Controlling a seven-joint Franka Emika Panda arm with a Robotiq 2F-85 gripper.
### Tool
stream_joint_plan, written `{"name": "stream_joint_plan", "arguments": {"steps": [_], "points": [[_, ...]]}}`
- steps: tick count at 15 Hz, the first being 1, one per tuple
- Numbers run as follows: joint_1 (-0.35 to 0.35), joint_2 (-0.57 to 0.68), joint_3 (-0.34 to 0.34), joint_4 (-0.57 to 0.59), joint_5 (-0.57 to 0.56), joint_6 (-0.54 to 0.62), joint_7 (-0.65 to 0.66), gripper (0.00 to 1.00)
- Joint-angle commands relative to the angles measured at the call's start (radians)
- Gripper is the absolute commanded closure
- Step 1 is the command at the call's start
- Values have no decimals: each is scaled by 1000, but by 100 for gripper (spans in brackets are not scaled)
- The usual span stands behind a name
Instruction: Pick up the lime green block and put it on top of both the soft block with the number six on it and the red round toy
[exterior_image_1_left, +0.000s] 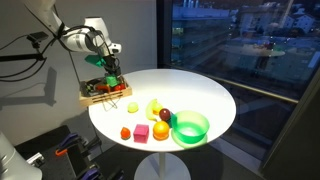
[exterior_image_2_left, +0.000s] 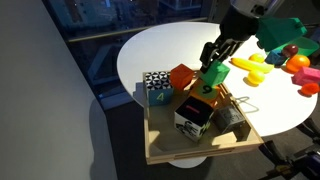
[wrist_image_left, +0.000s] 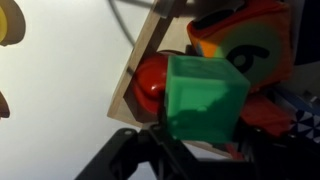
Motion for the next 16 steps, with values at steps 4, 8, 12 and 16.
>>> {"name": "stream_joint_plan", "arguments": {"steps": [4,8,12,16], "points": [[-2,3,0,0,-6,-1,-18,0],[-11,-3,8,2,34,-7,-43,0],[-27,-22,24,-3,138,-13,-128,0],[-41,-45,32,-3,239,-28,-218,0]]}}
